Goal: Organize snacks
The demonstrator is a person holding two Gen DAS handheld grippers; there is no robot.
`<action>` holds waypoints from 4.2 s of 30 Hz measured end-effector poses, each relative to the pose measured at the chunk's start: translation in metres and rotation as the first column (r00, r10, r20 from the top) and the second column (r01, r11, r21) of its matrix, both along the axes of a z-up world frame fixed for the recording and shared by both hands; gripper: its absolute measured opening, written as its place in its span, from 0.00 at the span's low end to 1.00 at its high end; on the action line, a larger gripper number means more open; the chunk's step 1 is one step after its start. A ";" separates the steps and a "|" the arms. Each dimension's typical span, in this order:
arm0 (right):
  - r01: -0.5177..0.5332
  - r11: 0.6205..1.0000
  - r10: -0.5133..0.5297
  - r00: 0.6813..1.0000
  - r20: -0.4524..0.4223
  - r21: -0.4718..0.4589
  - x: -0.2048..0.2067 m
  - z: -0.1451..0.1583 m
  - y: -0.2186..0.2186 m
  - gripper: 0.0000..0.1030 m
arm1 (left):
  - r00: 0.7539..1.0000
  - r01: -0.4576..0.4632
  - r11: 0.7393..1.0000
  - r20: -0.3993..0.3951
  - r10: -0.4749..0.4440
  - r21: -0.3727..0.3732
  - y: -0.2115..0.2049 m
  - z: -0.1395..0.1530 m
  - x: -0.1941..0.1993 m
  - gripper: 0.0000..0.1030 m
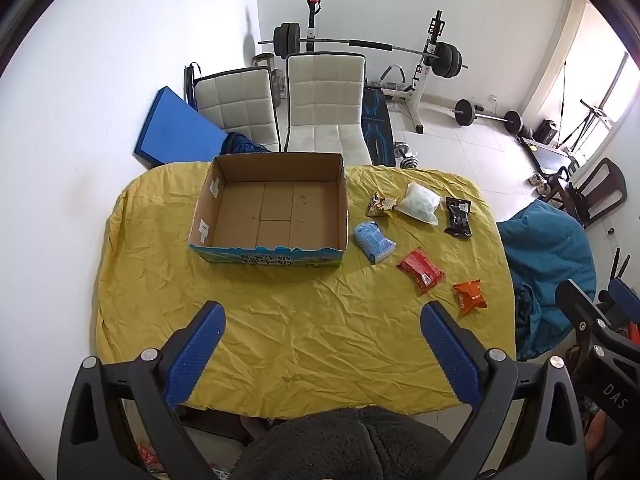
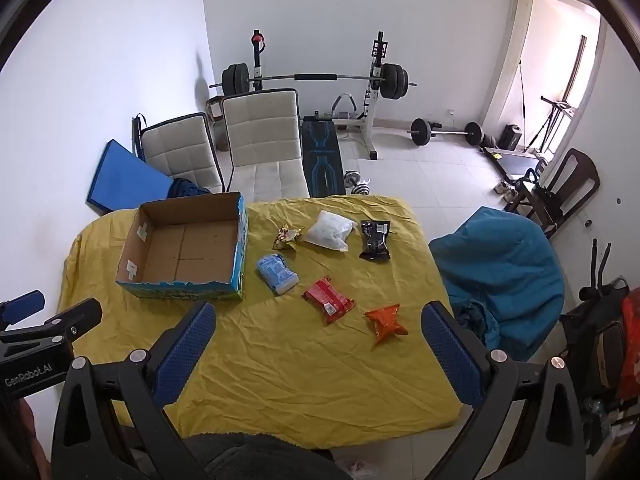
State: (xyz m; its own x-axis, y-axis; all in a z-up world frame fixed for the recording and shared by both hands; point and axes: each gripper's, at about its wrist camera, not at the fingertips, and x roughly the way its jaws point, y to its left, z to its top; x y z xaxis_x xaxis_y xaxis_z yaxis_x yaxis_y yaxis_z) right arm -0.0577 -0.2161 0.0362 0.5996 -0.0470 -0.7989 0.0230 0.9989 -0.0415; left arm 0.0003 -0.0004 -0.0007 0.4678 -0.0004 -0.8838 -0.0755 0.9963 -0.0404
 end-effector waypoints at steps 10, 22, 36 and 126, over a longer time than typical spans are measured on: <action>0.009 1.000 -0.009 1.000 -0.006 -0.024 0.001 -0.004 -0.003 1.00 | 1.000 0.007 1.000 0.000 -0.007 0.002 -0.004 -0.008 -0.005 0.97; 0.009 0.999 -0.009 1.000 -0.006 -0.031 0.003 -0.009 -0.008 1.00 | 1.000 0.003 1.000 -0.002 -0.003 0.002 -0.012 -0.004 -0.002 0.97; 0.009 1.000 -0.009 1.000 -0.005 -0.029 0.004 -0.006 -0.009 1.00 | 1.000 -0.001 1.000 0.008 0.001 0.000 -0.008 0.000 -0.001 0.97; 0.136 0.989 -0.141 0.773 -0.618 -0.056 0.187 -0.378 -0.214 1.00 | 0.881 0.164 0.986 -0.444 -0.164 -0.038 -0.170 -0.284 0.198 0.97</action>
State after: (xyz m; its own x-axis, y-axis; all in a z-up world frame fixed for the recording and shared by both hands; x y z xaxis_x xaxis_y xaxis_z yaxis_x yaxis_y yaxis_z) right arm 0.1291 -0.4299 -0.3414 -0.0376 -0.0988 -0.9944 0.1275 0.9865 -0.1029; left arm 0.1979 -0.1707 -0.2848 0.0197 -0.0427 -0.9989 0.0791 0.9960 -0.0410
